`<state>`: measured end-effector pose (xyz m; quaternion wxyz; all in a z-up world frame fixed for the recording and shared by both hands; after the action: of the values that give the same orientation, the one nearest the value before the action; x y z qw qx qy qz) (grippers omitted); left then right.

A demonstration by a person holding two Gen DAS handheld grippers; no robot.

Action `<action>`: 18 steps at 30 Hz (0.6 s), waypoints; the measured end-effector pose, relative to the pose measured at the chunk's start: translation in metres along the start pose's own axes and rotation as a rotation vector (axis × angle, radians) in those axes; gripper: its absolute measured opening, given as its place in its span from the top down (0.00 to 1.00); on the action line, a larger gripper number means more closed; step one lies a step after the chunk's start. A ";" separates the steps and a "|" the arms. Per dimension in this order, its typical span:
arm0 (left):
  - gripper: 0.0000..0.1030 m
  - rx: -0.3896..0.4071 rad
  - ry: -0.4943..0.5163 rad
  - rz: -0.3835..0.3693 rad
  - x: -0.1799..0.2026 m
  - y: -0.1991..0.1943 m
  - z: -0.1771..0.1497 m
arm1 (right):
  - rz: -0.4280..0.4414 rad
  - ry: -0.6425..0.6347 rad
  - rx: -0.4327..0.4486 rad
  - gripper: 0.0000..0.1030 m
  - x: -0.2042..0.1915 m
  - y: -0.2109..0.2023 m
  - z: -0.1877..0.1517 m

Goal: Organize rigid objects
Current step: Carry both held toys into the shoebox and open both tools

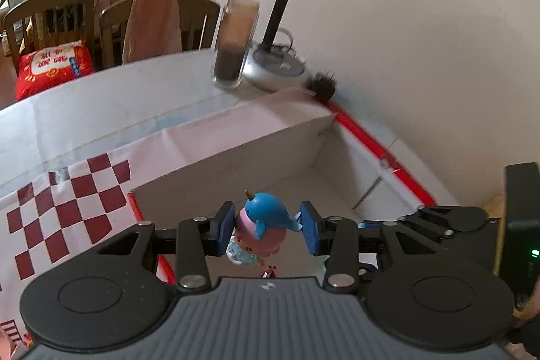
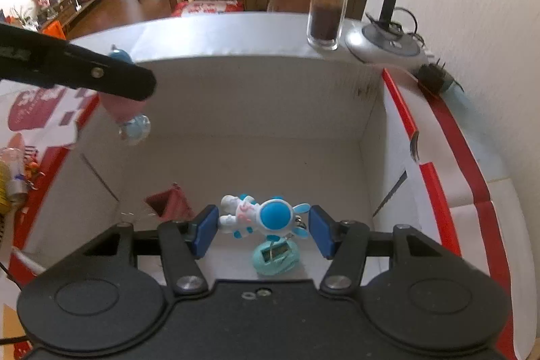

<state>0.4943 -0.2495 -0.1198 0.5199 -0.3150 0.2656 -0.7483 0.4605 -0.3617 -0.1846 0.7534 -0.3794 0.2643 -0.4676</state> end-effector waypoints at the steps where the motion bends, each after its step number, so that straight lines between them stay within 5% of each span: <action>1: 0.61 -0.017 0.001 0.008 -0.001 0.009 0.000 | -0.002 -0.002 -0.012 0.44 0.001 0.003 -0.001; 18: 0.60 -0.240 0.088 0.094 -0.004 0.096 -0.022 | -0.067 -0.029 -0.149 0.44 0.010 0.028 -0.012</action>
<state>0.5378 -0.2746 -0.2050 0.5007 -0.3292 0.3900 -0.6992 0.4698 -0.3674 -0.2144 0.7108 -0.4498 0.2747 -0.4658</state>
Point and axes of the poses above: each gripper's, at about its wrist camera, not at the fingertips, and y roughly the way its jaws point, x to its right, z to its top, the point moved 9 cm from there along y, roughly the way its jaws point, and after that the axes turned 7 degrees about y, right-handed, at the moved point
